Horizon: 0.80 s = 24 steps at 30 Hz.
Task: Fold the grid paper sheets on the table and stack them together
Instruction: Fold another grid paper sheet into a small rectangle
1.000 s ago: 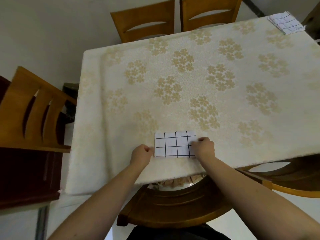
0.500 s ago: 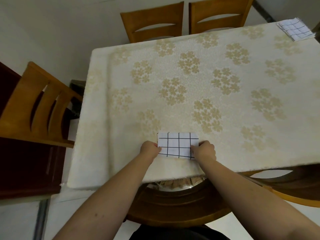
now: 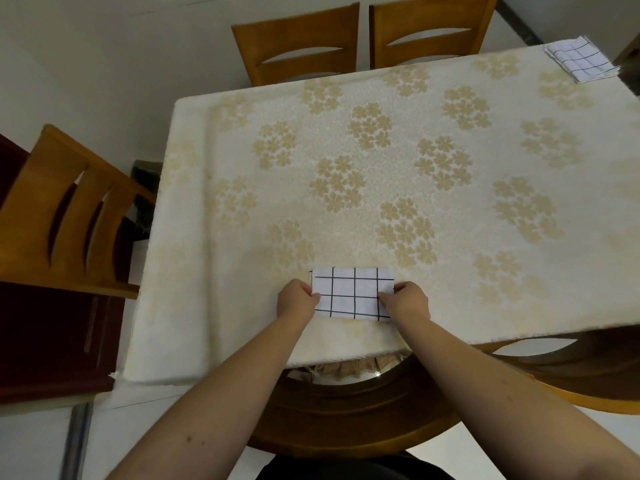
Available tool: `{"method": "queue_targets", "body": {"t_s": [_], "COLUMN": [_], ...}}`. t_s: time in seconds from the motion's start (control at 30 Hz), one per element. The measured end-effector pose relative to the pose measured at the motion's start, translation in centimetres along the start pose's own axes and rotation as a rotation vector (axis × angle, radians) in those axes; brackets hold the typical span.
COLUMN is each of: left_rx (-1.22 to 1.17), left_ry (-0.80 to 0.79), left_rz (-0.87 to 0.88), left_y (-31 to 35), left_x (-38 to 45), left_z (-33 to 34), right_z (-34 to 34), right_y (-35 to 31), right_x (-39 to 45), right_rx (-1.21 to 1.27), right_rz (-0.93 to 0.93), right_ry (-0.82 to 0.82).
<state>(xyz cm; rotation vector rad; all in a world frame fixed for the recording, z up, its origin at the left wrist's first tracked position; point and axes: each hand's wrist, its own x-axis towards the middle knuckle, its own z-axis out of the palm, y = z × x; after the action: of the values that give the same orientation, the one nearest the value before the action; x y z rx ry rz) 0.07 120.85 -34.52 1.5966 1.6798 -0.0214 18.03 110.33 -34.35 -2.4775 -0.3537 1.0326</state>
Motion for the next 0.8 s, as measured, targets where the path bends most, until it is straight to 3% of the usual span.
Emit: {"method": "queue_targets", "body": {"t_s": [0.5, 0.67, 0.8], "left_rx": [0.083, 0.073, 0.060], "left_ry": [0.026, 0.015, 0.015], "left_rz": [-0.053, -0.057, -0.064], "left_y": [0.0, 0.0, 0.0], "left_x": [-0.1, 0.0, 0.1], "left_z": [1.1, 1.0, 0.9], "right_z": [-0.7, -1.1, -1.5], "right_y": [0.1, 0.1, 0.3], "right_x": [-0.2, -0.4, -0.3], "right_rx": [0.063, 0.213, 0.398], "right_rz": [-0.075, -0.069, 0.011], "right_ry": [-0.060, -0.086, -0.227]}}
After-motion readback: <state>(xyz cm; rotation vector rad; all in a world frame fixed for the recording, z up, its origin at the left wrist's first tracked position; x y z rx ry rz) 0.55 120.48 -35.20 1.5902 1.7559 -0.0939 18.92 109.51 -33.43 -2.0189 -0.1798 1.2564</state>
